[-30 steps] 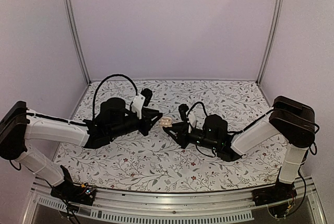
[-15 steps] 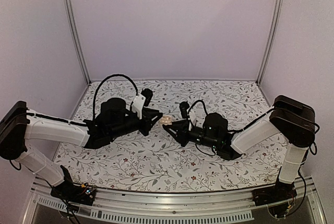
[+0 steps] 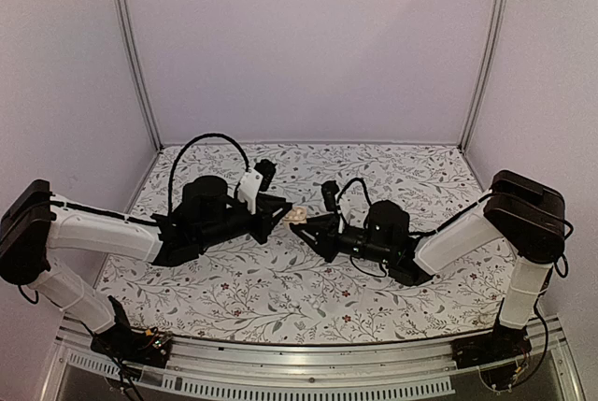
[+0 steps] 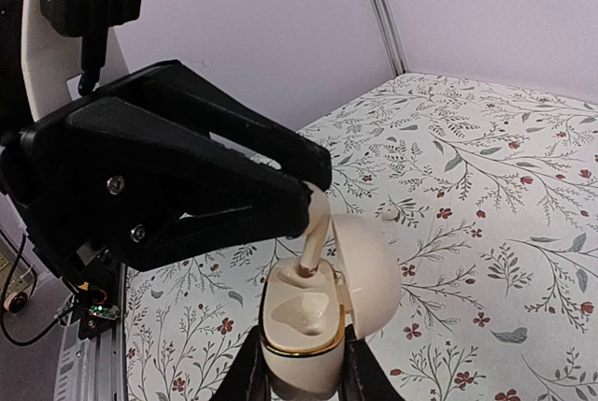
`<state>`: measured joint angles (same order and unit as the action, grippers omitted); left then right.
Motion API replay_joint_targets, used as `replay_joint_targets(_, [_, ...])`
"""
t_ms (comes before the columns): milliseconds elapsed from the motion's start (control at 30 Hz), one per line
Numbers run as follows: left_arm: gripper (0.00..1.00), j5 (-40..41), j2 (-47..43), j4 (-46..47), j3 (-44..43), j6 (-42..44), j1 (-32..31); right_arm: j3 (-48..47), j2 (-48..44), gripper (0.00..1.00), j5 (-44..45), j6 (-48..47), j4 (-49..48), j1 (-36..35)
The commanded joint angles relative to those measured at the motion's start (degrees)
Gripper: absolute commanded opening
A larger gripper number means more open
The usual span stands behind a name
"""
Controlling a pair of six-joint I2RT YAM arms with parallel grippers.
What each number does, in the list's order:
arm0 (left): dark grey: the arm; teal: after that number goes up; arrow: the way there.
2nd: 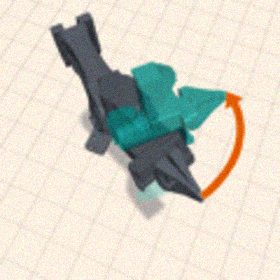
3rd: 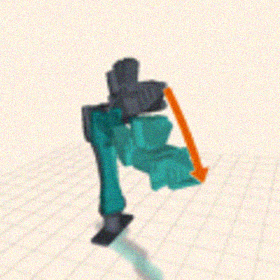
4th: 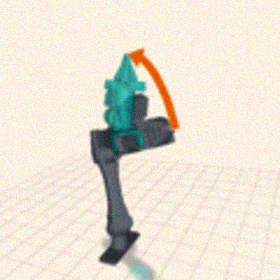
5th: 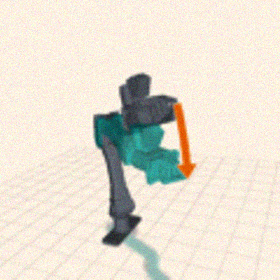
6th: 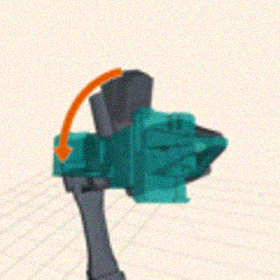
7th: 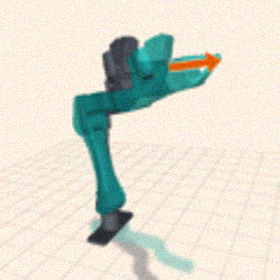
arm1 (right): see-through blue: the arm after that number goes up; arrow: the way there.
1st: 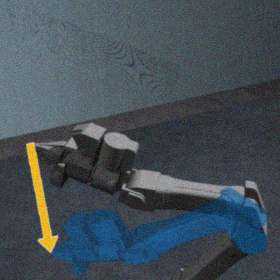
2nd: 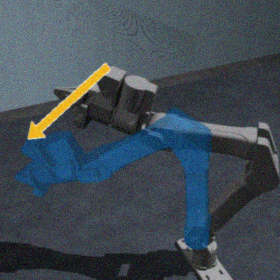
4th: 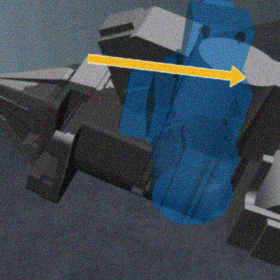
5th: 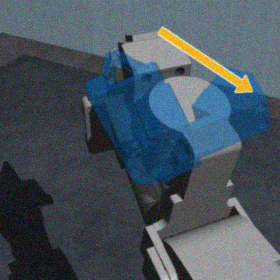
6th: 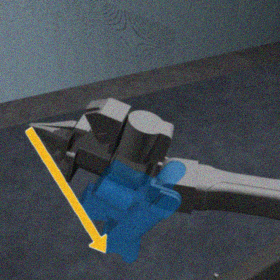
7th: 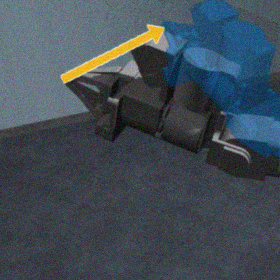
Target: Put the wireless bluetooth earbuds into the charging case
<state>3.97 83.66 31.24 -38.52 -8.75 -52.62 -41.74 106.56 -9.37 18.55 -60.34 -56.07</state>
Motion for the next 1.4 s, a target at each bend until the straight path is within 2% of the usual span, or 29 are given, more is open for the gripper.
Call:
replay_joint_targets(0, [0.06,0.47,0.84,0.79,-1.47,0.91,-1.07,-0.34,-2.04,0.0,-0.39,0.12,-3.15,0.33])
replay_joint_targets(400, [0.06,-0.1,0.19,0.13,-0.89,0.82,-1.54,0.34,-2.68,0.0,1.81,1.23,-3.77,0.67])
replay_joint_targets(1367, [0.09,0.11,-0.73,-1.78,0.0,-0.41,-3.04,-3.3,-1.73,0.0,5.81,-3.49,-3.2,0.88])
